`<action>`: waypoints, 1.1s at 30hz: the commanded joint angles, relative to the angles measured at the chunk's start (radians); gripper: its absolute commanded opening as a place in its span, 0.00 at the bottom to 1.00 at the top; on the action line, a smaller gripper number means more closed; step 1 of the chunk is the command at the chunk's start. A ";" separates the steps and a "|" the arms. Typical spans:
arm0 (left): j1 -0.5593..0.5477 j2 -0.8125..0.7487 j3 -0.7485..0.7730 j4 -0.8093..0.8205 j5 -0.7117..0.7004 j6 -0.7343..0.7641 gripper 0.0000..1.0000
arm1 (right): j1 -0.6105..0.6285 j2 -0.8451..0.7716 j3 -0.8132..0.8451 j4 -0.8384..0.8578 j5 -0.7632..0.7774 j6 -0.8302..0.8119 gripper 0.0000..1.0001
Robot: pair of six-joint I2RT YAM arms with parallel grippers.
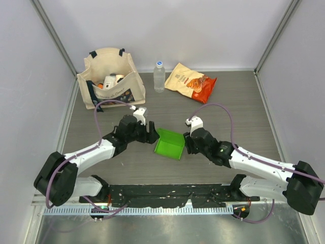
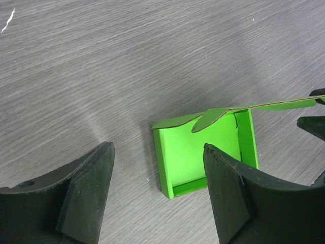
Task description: Fold the paper box
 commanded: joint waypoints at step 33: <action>-0.084 0.021 0.018 0.093 -0.022 0.159 0.44 | -0.002 0.100 -0.008 0.226 0.016 -0.041 0.16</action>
